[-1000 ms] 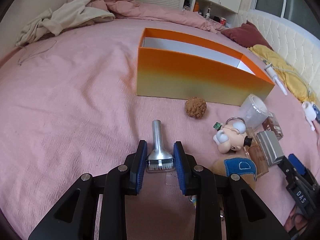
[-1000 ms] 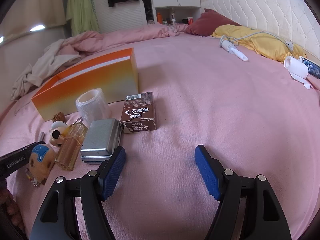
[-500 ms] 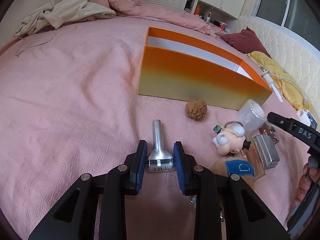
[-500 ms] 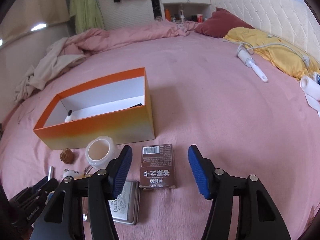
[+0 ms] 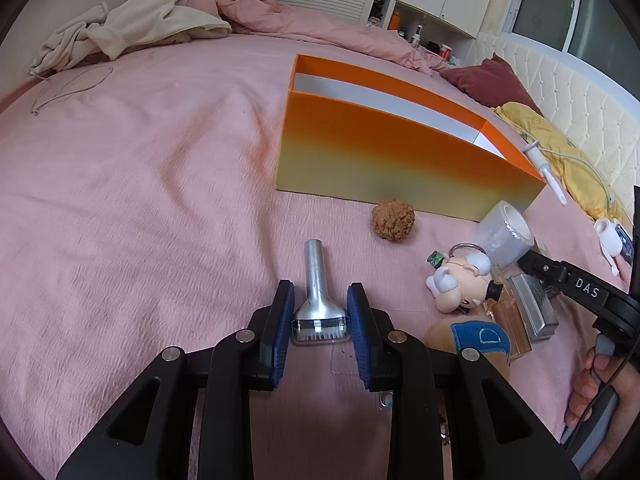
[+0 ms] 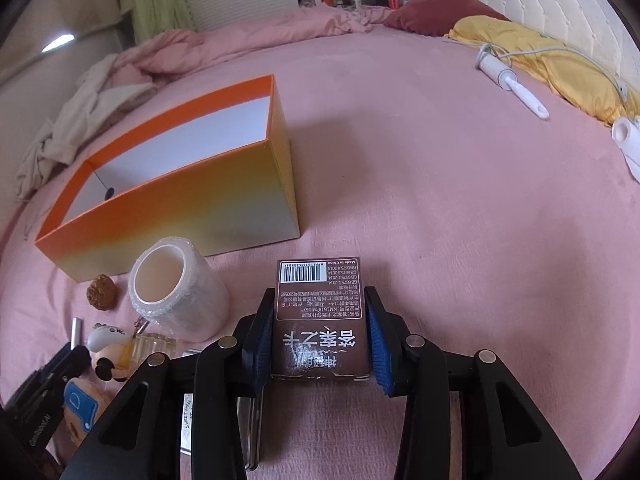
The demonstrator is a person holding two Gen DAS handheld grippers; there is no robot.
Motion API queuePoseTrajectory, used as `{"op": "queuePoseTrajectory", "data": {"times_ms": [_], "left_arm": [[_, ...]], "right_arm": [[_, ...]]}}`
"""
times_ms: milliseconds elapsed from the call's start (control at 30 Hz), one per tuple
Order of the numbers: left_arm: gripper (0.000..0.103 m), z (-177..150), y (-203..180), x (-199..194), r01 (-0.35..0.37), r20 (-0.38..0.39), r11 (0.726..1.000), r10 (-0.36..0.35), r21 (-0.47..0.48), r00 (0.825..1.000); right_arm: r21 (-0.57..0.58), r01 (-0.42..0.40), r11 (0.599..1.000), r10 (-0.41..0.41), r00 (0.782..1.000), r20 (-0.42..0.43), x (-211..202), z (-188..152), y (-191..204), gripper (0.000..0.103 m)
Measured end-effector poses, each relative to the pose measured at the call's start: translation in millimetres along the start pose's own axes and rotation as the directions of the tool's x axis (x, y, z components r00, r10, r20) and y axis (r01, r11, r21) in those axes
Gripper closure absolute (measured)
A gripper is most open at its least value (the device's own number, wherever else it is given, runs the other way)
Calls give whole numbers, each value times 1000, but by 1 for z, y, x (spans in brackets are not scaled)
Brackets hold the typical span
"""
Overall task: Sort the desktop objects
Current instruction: 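Hold the silver brush with the left tool while the right tool grasps the brown boxed product, then place the silver brush in the box with the left tool while the right tool places the brown box in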
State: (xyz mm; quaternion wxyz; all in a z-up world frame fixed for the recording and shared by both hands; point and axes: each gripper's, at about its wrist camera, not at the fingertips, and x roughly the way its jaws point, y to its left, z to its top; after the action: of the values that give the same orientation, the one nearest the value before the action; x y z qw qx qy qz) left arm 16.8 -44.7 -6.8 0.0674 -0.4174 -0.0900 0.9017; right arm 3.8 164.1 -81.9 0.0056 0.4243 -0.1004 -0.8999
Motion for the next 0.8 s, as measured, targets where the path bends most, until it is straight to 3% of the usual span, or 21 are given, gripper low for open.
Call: {"op": "queuePoseTrajectory", "data": {"times_ms": [100,233,533,633,800], "left_arm": [[74,-1,0,0,-1,0,1000,1,0,1000],[74,0,-1,0,-3,1,1000,3,2,1000],[74,7,4,-8,18,9,999,-17,-34,1000],[74,17,5,-20,12,47,999,-10,-43,999],[74,52,-9,-43,1,119,1000,-3,20,993]], "right_arm": [[59,-22,998,20,999,37,-10,-2,-9,64],[59,7,998,-10,998,56,-23,-10,-1,64],[71,-19,997,12,996,90,-39,-10,3,64],[75,-33,997,24,993,117,-49,-1,5,64],[75,-61,995,48,984,171,-65,18,11,64]]}}
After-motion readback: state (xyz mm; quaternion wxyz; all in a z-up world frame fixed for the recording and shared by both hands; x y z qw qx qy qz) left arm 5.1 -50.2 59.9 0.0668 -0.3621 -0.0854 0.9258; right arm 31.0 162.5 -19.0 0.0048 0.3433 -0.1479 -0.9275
